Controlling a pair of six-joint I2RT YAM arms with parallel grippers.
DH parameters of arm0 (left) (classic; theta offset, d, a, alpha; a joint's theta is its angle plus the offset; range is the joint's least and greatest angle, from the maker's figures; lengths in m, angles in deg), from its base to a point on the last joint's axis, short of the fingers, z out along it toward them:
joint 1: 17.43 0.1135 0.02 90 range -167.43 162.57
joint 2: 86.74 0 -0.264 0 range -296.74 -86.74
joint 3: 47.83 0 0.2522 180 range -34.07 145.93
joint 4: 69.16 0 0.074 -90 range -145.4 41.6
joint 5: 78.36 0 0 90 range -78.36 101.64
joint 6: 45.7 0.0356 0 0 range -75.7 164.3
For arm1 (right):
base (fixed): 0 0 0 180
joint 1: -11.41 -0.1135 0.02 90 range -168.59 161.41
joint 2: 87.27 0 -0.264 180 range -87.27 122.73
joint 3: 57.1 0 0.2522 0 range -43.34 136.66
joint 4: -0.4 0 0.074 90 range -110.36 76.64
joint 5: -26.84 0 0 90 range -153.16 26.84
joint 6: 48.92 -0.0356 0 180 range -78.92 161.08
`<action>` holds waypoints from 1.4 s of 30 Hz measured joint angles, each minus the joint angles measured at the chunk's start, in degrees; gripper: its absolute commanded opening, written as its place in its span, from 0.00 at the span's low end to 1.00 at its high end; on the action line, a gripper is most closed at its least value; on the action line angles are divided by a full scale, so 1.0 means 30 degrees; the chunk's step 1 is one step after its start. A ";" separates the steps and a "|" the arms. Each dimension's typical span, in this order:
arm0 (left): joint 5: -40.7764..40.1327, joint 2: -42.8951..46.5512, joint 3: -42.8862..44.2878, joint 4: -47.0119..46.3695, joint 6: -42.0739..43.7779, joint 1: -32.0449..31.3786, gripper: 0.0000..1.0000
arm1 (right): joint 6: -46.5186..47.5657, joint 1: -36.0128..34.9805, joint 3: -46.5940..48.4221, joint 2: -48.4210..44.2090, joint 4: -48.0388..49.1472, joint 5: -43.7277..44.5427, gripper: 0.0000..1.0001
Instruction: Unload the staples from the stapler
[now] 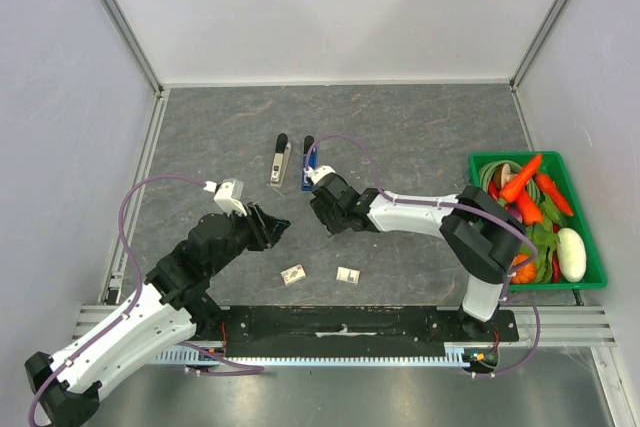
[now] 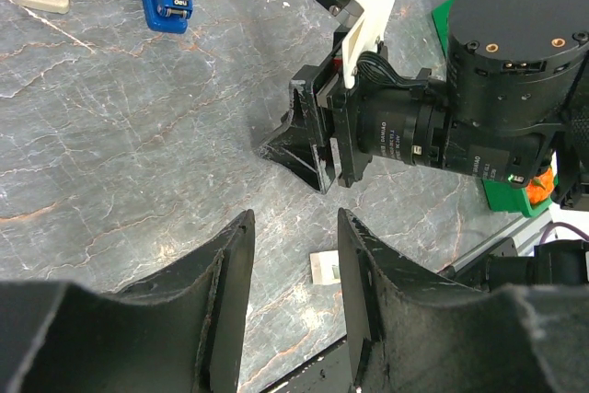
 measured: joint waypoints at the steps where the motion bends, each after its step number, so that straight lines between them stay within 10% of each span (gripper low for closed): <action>1: 0.0000 0.0000 0.0000 0.0000 0.0000 0.0000 0.47 | 0.0007 0.0036 0.0000 0.0029 0.0036 -0.0022 0.49; 42: 0.0029 0.0044 -0.0007 0.0277 -0.0007 0.0000 0.48 | -0.0525 0.0102 -0.1523 -0.0605 0.1246 -0.0546 0.17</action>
